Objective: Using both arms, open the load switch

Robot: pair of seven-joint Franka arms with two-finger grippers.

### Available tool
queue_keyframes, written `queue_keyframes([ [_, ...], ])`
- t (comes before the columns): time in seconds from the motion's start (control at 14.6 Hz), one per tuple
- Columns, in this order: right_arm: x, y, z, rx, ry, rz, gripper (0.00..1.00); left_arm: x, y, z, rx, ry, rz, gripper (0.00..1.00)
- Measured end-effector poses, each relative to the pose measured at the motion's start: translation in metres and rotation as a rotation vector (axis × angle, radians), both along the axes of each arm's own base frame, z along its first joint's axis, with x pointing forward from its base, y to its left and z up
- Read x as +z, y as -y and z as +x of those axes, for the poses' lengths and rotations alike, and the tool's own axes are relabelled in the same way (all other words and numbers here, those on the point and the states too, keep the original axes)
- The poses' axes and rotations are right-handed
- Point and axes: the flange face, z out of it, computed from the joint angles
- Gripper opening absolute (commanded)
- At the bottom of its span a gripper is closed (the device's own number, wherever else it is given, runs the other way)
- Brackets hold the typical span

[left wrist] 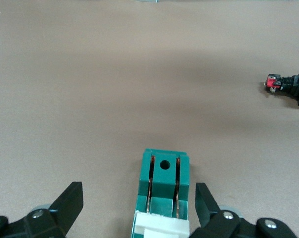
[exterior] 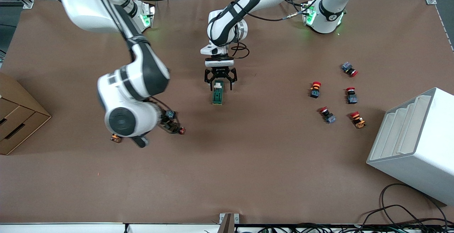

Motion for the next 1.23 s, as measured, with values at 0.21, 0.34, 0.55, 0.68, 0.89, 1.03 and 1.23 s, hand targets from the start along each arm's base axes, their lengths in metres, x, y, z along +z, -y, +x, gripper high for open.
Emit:
queue_keyframes([
  [0.21, 0.044, 0.088, 0.013, 0.237, 0.052, 0.101, 1.0, 0.002, 0.0, 0.001, -0.001, 0.002, 0.001, 1.0],
  [0.34, 0.075, 0.147, 0.01, 0.41, 0.083, 0.129, 1.0, 0.004, -0.001, 0.006, -0.004, 0.0, 0.014, 1.0],
  [0.55, 0.111, 0.208, -0.003, 0.587, 0.112, 0.167, 1.0, 0.01, 0.001, 0.013, -0.001, -0.003, 0.019, 1.0],
  [0.68, 0.132, 0.246, -0.011, 0.669, 0.135, 0.188, 1.0, 0.016, 0.002, 0.02, 0.006, 0.001, 0.013, 1.0],
  [0.89, 0.165, 0.298, -0.025, 0.69, 0.177, 0.186, 1.0, 0.034, 0.005, 0.029, 0.026, -0.024, 0.017, 0.99],
  [1.03, 0.177, 0.319, -0.035, 0.674, 0.176, 0.185, 1.0, 0.048, 0.01, 0.035, 0.033, -0.041, 0.02, 0.99],
  [1.23, 0.185, 0.324, -0.04, 0.665, 0.166, 0.189, 1.0, 0.062, 0.01, 0.045, 0.042, -0.038, 0.013, 0.99],
])
